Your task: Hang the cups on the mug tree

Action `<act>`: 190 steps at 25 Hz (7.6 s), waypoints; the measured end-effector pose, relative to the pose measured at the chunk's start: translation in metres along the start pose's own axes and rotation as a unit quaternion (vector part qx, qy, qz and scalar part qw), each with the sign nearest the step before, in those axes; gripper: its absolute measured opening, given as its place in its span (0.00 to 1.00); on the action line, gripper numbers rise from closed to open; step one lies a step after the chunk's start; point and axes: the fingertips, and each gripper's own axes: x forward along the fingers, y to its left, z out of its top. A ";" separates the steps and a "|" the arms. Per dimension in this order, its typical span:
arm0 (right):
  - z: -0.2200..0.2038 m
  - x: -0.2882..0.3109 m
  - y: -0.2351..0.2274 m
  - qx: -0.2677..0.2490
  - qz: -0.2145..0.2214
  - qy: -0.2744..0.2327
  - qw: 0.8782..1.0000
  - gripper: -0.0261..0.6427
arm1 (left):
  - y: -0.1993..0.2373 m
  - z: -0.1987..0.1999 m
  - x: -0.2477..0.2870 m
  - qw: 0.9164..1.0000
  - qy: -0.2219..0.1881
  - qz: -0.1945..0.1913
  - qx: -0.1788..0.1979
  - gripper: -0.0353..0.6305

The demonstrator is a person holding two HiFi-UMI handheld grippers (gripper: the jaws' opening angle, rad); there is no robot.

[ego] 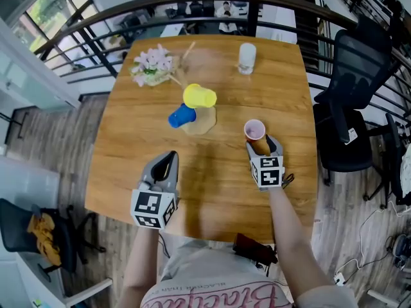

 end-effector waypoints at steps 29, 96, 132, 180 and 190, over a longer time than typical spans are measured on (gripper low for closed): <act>0.039 0.017 0.012 -0.034 0.051 -0.050 0.997 0.42 | 0.025 0.014 0.008 0.999 -0.019 0.029 -0.007 0.07; 0.263 -0.051 0.246 0.130 0.358 -0.114 0.917 0.42 | 0.090 0.058 -0.070 0.987 -0.129 0.089 -0.029 0.07; 0.291 0.003 0.208 0.756 0.473 -0.050 0.449 0.45 | 0.117 0.057 -0.058 0.985 -0.126 0.106 -0.041 0.07; 0.260 -0.151 0.118 -0.001 0.124 -0.267 0.956 0.04 | 0.068 0.122 -0.061 0.979 -0.189 0.068 0.024 0.07; 0.255 -0.185 0.093 -0.112 0.035 -0.289 0.950 0.04 | 0.067 0.138 -0.064 0.975 -0.204 0.080 0.041 0.07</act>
